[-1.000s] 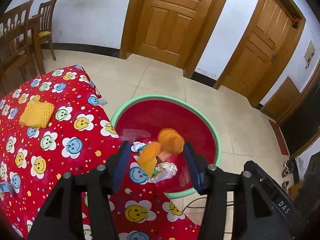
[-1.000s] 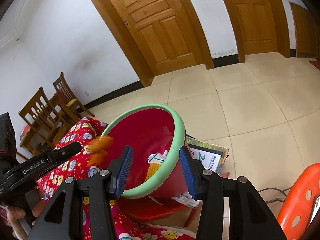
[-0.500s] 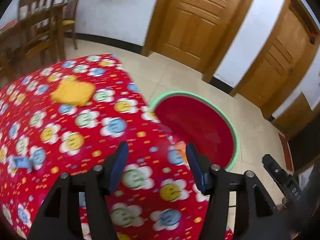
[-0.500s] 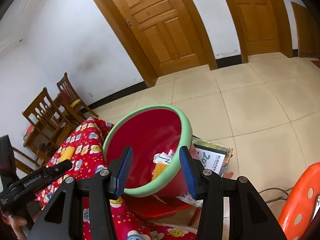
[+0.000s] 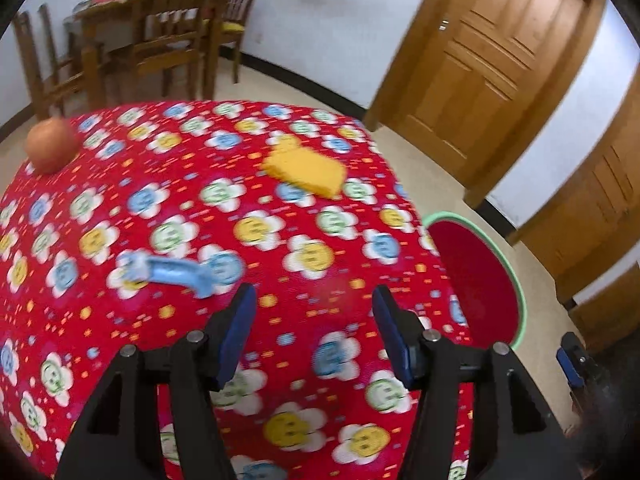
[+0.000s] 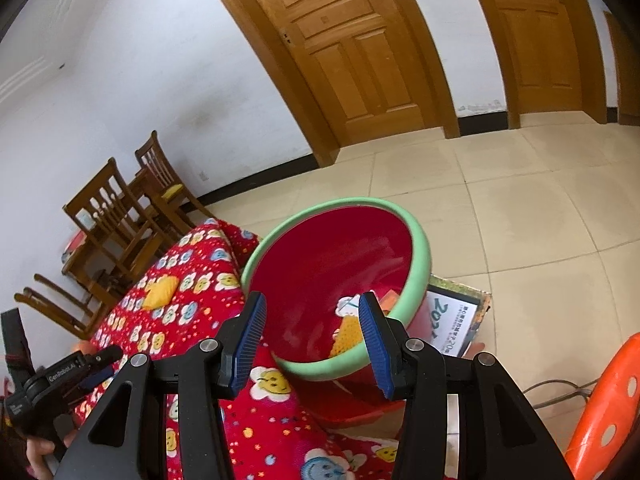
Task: Collect trash
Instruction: 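Move the left gripper to the blue plastic tube and grasp it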
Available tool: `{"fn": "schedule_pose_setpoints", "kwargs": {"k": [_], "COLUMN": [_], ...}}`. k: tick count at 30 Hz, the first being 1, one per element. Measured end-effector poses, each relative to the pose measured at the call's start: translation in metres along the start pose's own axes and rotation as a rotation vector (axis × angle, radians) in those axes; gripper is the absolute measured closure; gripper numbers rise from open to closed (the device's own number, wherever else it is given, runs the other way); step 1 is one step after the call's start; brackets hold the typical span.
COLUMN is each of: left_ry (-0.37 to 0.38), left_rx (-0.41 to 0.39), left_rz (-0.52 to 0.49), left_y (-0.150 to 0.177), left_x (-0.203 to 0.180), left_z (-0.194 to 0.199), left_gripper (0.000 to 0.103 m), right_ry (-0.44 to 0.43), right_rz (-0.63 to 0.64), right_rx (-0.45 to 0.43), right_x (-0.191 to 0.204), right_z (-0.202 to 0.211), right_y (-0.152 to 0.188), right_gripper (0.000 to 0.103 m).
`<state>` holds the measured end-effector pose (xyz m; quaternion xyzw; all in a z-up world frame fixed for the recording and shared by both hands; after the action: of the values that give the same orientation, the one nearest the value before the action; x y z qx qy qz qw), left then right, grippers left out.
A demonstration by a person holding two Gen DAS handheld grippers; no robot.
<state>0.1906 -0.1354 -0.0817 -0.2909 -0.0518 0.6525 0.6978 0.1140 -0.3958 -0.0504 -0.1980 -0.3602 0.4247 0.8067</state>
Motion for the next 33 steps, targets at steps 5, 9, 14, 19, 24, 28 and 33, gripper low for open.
{"fn": "schedule_pose_setpoints", "kwargs": {"k": [5, 9, 14, 19, 24, 28, 33], "left_ry": [-0.042, -0.044, -0.035, -0.032, -0.071, -0.127, -0.155], "left_rx": [0.017, 0.03, 0.039, 0.034, 0.052, 0.054, 0.055], "left_rz": [0.094, 0.181, 0.271, 0.341, 0.344, 0.297, 0.263], "left_y": [0.004, 0.003, -0.004, -0.015, -0.028, -0.032, -0.035], "left_x": [0.039, 0.062, 0.084, 0.099, 0.102, 0.097, 0.093], "left_z": [-0.005, -0.013, -0.022, -0.028, -0.038, -0.043, -0.045], "left_gripper": [0.043, 0.043, 0.043, 0.043, 0.043, 0.044, 0.054], "right_ry": [-0.007, -0.009, -0.009, -0.01, -0.012, -0.017, -0.027], "right_rz": [0.01, 0.019, 0.024, 0.023, 0.025, 0.027, 0.032], "right_rx": [0.008, 0.02, 0.029, 0.04, 0.048, 0.056, 0.065], "right_x": [0.007, 0.012, 0.015, 0.014, 0.015, 0.017, 0.019], "right_z": [-0.003, -0.008, -0.013, -0.018, -0.022, -0.025, -0.027], "right_y": [0.002, 0.004, 0.005, 0.006, 0.006, 0.006, 0.008], "right_gripper": [0.054, 0.054, 0.054, 0.054, 0.054, 0.054, 0.054]}}
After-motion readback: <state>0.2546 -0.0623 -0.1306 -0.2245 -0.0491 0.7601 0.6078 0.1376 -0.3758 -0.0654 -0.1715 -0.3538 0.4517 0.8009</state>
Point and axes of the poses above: each gripper's, at about its wrist camera, not at the fingertips, and z roughly against the way its jaws point, x to its left, y to its underside, the point moved 7 cm from there along -z, roughly the way its jaws point, and after that the axes turned 7 degrees about x, right-handed, at the moved point
